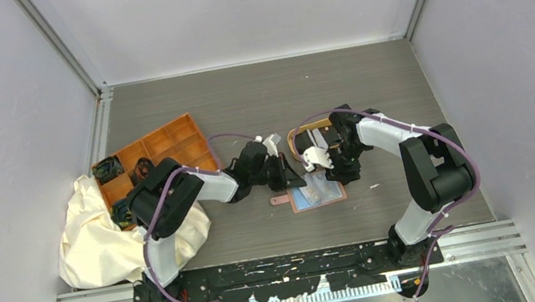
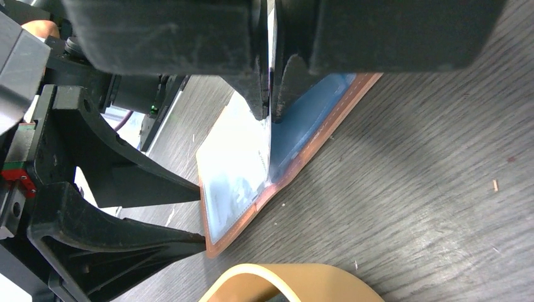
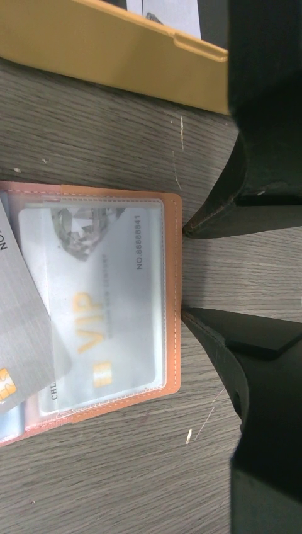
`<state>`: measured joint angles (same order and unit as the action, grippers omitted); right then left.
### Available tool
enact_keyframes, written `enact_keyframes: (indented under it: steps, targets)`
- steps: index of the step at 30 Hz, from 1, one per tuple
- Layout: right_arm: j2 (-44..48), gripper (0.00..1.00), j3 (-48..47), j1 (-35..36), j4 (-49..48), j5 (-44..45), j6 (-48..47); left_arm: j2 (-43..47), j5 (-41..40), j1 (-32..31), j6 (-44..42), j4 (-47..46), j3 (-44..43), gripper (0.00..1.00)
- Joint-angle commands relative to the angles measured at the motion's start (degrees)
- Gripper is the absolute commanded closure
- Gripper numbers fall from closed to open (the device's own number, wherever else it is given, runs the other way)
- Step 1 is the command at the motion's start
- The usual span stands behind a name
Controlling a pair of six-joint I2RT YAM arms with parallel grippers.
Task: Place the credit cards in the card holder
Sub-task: Insert the credit card into the card holder.
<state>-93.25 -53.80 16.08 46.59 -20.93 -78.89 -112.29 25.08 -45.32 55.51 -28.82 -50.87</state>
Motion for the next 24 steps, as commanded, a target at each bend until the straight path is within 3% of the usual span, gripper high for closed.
enact_keyframes:
  steps: [1, 24]
  targets:
    - [1.5, 0.50, -1.3, 0.5, 0.9, -1.4, 0.6, 1.3, -3.6, 0.1, -3.1, 2.4, -1.1, 1.00]
    - [1.8, 0.50, -1.5, 0.6, 1.4, -1.7, 0.6, -2.7, 2.5, -2.2, 3.4, 0.8, -1.8, 1.00]
